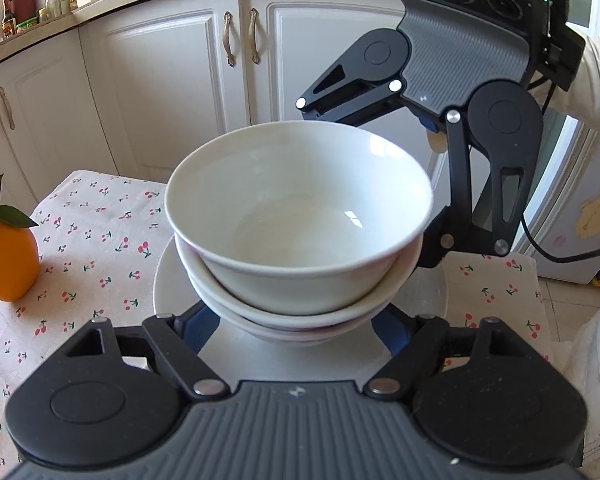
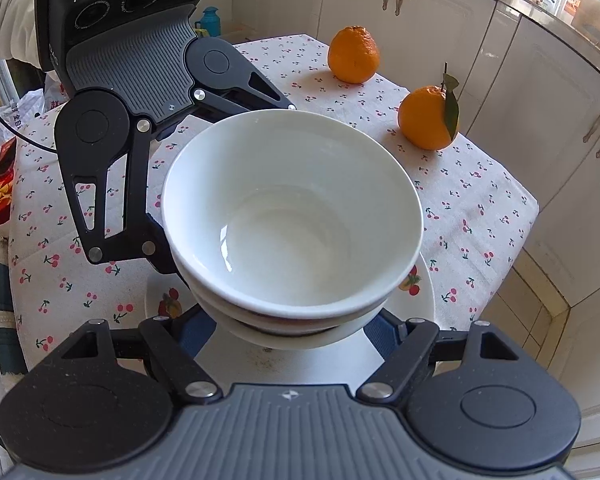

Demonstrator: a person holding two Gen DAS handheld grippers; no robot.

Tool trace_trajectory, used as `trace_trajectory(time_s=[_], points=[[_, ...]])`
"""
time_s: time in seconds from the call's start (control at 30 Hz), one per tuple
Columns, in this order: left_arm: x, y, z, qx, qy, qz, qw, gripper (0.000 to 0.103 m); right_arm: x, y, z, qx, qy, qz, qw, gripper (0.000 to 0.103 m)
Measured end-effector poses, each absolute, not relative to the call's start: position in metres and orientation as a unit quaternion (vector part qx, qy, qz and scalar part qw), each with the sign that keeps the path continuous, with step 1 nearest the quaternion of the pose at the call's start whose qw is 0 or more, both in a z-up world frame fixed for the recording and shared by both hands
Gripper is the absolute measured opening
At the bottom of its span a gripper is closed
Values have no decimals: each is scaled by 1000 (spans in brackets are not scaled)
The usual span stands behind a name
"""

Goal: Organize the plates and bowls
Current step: 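Lift the bowl stack with both grippers and carry it over the plate stack, then lower the bowls onto the plates and open both grippers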

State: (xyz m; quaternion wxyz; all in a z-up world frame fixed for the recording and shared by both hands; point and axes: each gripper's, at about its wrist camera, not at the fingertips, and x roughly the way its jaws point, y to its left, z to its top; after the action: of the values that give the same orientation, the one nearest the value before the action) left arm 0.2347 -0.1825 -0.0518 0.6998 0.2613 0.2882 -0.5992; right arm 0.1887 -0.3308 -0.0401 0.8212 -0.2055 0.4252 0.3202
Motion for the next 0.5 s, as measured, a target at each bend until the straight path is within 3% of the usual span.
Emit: trace_trajectory(time_s=[0.5], points=[[234,-181,-54,266,283,-593,705,83,191,-336,-45,-188,429,316,825,85]])
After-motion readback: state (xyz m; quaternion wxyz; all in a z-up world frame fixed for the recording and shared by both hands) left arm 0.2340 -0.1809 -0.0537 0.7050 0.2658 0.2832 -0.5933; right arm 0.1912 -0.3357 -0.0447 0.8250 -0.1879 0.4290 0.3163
